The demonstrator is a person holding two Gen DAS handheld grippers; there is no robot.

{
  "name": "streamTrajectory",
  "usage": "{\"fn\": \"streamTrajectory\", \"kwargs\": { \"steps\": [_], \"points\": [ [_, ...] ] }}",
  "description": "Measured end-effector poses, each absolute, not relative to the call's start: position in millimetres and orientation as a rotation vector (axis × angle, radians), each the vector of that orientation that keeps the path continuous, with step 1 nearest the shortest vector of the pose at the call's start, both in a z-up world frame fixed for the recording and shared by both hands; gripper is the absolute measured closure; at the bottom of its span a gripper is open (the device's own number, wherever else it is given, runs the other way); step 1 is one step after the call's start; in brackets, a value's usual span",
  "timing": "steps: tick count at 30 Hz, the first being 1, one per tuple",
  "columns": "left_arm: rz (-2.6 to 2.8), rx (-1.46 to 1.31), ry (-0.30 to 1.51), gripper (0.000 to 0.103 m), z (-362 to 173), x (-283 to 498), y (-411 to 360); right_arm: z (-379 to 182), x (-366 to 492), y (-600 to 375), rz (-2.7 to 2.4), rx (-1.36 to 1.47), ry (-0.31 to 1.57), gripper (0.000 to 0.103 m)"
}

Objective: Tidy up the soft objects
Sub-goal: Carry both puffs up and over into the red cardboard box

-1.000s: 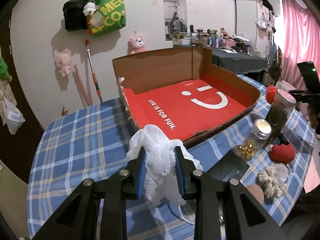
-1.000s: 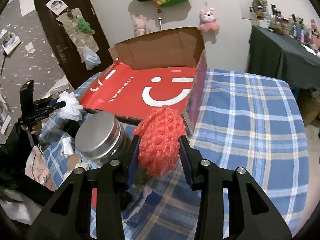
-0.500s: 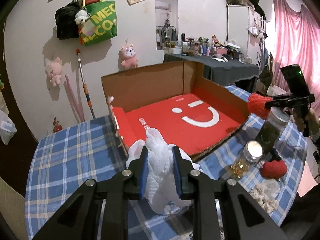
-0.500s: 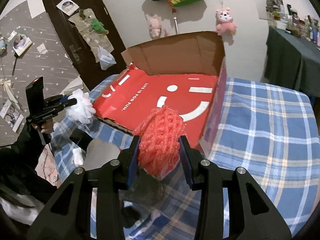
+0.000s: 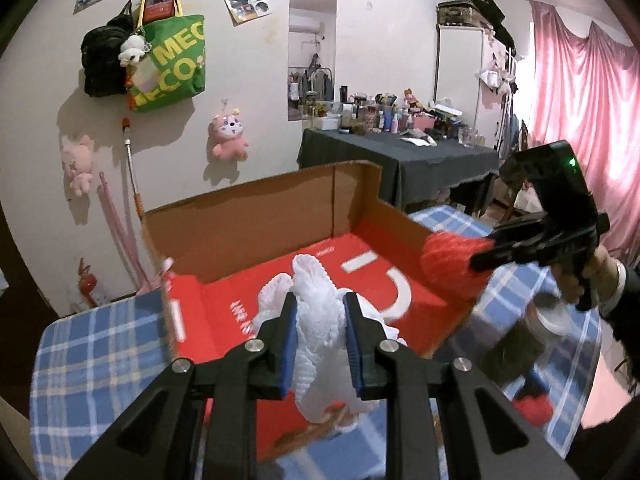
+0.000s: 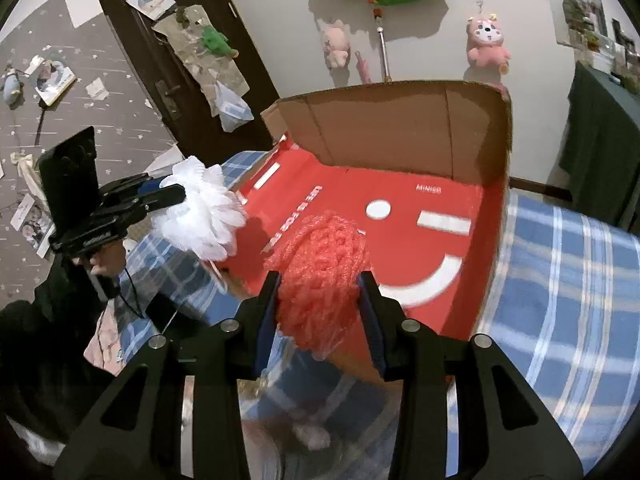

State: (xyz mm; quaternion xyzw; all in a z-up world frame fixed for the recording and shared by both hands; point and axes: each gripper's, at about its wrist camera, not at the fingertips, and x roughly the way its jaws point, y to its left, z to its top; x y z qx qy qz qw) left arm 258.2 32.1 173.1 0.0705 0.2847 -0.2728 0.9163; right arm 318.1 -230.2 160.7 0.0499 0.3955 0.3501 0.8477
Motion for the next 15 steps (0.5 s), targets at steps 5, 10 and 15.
{"fn": "streamTrajectory", "kwargs": {
  "steps": [5, 10, 15],
  "points": [
    [-0.539, 0.145, 0.616, 0.08, 170.7, 300.9, 1.9, 162.8, 365.7, -212.5, 0.697, 0.087, 0.884, 0.066],
    [-0.496, 0.145, 0.665, 0.08, 159.8, 343.1, -17.5, 152.8, 408.3, -185.7, 0.638, 0.05, 0.952, 0.066],
    [-0.423, 0.22, 0.722, 0.079, 140.4, 385.5, -32.9, 137.3, 452.1, -166.2, 0.561, 0.008, 1.033, 0.066]
  ]
}}
